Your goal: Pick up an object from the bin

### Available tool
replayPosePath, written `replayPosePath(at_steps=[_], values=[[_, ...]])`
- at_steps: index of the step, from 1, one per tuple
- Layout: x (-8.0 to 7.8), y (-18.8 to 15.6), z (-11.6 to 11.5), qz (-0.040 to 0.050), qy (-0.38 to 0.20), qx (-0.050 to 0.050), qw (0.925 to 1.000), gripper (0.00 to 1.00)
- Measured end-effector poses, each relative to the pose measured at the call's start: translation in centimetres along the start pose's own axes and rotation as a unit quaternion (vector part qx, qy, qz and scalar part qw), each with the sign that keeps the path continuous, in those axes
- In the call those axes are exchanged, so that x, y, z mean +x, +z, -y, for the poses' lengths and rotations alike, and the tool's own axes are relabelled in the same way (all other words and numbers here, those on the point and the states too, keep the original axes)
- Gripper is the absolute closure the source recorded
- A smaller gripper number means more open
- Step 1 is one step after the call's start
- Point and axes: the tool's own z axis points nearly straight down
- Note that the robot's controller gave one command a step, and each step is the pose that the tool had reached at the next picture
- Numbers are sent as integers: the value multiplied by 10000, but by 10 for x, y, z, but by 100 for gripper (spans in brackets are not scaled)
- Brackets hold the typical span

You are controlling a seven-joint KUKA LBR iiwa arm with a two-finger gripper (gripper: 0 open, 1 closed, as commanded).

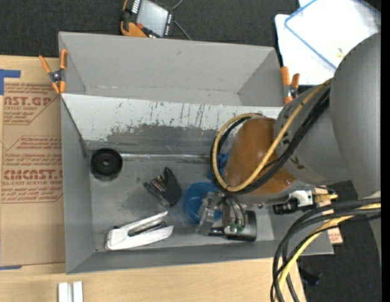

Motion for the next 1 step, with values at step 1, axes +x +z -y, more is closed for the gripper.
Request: replayPosePath(at_steps=[1], values=[[-1, -16, -1, 14, -2, -8, 10000, 100]])
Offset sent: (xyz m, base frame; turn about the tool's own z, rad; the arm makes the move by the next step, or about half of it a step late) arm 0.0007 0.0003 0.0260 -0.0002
